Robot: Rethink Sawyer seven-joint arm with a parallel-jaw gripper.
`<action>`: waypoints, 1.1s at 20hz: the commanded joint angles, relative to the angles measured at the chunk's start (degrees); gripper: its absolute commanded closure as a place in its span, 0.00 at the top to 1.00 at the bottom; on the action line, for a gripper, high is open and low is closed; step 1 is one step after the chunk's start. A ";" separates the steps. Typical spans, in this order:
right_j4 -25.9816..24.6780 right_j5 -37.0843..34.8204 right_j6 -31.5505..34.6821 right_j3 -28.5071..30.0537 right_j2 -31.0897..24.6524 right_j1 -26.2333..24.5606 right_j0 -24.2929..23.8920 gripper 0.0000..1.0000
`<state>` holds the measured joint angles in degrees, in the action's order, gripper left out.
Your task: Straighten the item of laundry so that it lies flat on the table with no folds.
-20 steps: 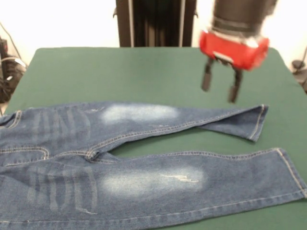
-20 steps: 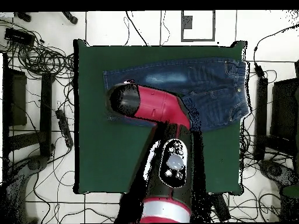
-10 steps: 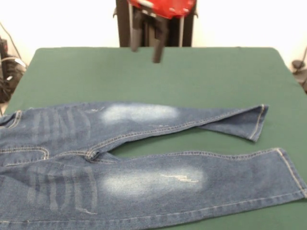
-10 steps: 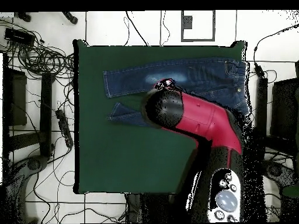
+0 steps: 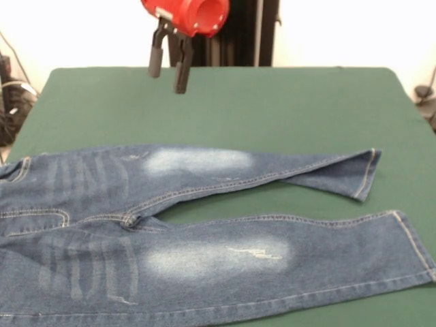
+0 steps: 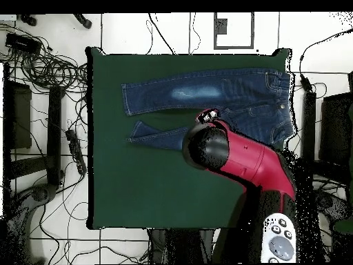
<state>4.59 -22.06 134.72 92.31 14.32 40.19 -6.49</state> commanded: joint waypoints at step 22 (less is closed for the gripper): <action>16.58 14.83 18.87 16.10 -5.29 -13.27 10.68 1.00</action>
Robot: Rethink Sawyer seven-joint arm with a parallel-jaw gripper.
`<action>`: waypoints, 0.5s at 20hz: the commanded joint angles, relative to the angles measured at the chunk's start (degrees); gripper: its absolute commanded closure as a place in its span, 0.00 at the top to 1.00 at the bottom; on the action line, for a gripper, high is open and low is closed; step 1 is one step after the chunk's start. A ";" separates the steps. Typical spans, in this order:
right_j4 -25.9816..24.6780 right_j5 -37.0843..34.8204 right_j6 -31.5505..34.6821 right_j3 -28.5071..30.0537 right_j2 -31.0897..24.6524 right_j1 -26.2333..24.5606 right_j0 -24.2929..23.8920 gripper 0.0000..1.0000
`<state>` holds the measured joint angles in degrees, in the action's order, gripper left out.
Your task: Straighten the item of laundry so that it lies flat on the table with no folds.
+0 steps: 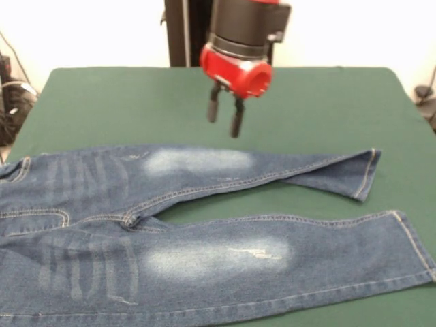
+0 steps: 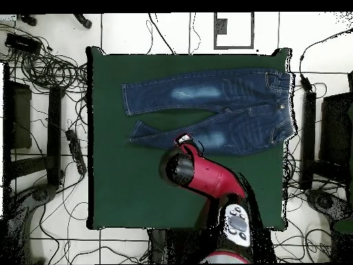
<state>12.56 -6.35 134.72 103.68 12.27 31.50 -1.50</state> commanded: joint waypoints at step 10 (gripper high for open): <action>16.64 2.01 17.76 3.36 -3.76 -8.05 9.09 1.00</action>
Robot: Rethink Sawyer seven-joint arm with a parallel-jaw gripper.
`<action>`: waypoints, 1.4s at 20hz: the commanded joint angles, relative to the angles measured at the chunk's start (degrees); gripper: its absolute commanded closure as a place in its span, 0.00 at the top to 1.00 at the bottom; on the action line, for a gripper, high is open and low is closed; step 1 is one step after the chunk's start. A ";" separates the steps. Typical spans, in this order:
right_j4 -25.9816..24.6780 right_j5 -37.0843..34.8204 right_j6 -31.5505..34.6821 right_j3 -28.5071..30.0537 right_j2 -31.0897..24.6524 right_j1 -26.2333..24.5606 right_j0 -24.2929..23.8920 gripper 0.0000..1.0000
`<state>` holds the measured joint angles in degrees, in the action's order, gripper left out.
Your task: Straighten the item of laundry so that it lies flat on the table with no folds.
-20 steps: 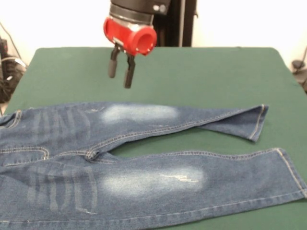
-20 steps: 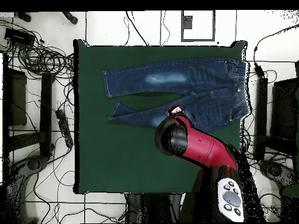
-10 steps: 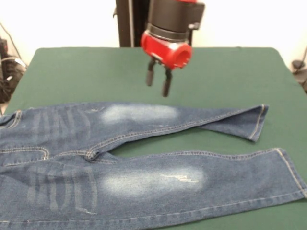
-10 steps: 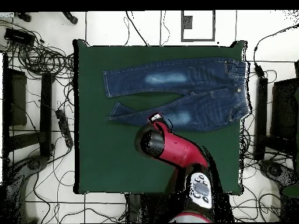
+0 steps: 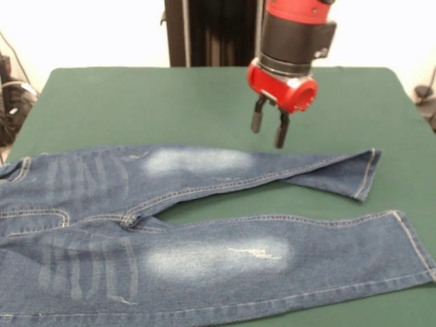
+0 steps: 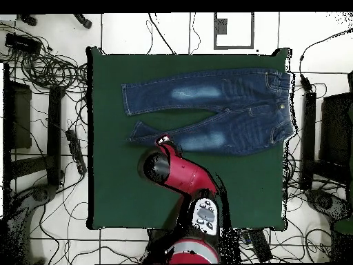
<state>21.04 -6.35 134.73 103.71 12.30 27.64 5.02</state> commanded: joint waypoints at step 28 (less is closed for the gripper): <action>21.62 6.61 15.01 -5.03 -5.74 -15.26 5.76 1.00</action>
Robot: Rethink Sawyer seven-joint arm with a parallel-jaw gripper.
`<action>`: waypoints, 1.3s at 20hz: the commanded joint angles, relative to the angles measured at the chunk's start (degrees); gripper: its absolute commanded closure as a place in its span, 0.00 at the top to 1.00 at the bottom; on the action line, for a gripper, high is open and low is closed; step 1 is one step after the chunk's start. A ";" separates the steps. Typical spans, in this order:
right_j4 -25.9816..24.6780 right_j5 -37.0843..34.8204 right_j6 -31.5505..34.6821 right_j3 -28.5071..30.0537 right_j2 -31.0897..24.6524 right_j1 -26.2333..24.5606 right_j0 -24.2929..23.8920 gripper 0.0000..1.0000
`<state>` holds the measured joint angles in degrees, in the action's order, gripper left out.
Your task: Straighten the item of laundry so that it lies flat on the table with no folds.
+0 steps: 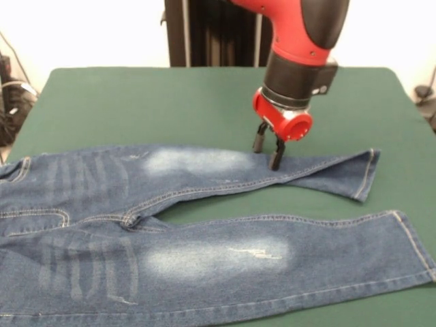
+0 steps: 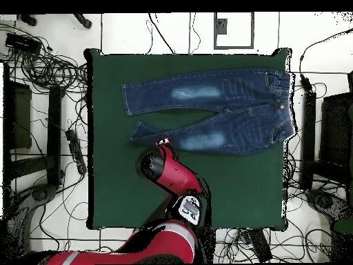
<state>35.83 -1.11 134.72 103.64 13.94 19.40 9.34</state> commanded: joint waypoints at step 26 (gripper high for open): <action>12.64 -5.40 13.58 -22.19 1.10 -16.86 2.09 1.00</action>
<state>42.22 -15.15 134.72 94.65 21.85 13.93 13.54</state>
